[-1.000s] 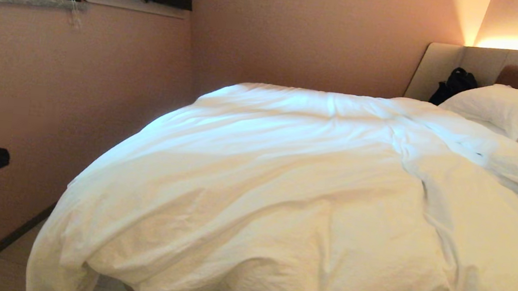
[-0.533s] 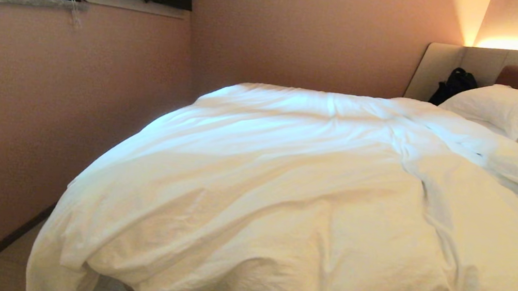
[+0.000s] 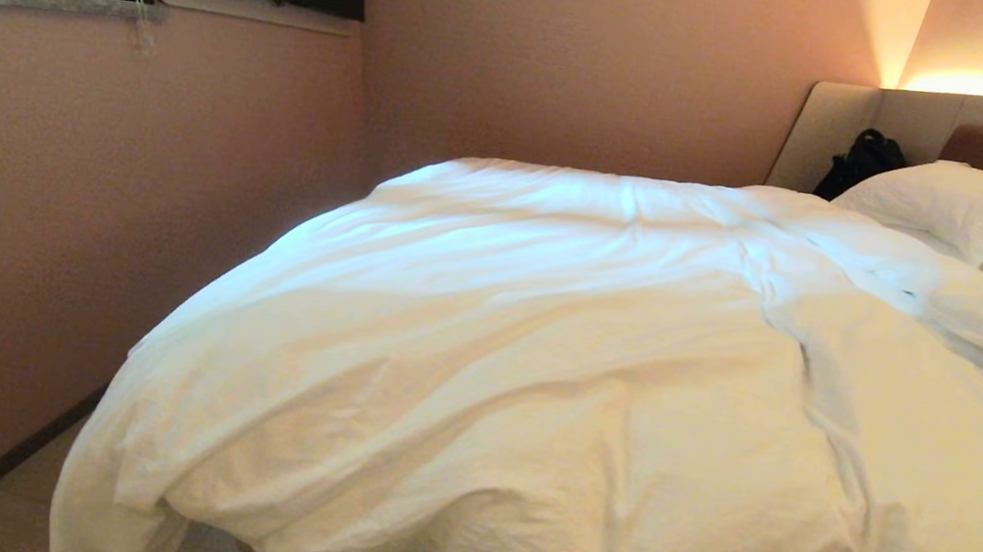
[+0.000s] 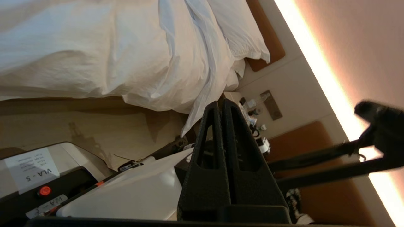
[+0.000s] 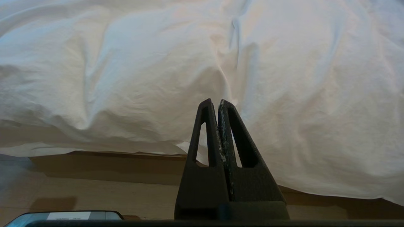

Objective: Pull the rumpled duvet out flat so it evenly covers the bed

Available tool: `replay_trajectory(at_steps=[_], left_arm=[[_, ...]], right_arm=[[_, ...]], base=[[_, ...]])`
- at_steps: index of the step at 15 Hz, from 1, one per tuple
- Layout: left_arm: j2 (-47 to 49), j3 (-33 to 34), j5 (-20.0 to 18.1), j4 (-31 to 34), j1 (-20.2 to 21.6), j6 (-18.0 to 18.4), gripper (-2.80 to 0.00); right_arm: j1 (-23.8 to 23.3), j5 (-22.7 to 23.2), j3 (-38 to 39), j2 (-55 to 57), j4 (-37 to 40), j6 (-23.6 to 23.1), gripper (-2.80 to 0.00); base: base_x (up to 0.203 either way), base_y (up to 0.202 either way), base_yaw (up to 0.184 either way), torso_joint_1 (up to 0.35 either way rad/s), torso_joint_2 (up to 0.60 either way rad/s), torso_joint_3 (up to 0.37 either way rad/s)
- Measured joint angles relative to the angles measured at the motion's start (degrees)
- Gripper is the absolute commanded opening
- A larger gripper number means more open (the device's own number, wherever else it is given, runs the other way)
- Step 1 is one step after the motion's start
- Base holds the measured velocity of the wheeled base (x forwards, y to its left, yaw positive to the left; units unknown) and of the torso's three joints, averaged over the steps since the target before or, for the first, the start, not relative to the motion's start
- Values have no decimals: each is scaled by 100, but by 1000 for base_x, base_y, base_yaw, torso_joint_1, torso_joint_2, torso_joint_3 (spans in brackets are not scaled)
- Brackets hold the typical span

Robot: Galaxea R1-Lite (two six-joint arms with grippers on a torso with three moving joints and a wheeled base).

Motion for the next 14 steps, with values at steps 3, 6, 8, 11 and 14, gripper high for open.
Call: replay_trajectory(at_steps=[3,6,8,11,14], left_arm=[[-352,186,-38,-73,-33,38,-280],[-713,506,-37,-507,-50,52,-280],[-942,683,-26,-692,-54,45,-280],[-1154,809,6,-706,-45,61,-280],[-1171,925,99,-703,-11,293,-280]], right_arm=[[0,0,0,0,0,2,-280],[0,-2,0,0,0,1,-280],[0,-2,0,0,0,2,-280],[-2,-3,0,0,0,5,-280],[0,-2,0,0,0,2,-280]], base=[[0,0,0,0,0,0],[0,0,0,0,0,0],[0,0,0,0,0,0],[0,0,0,0,0,0],[0,0,0,0,0,0]])
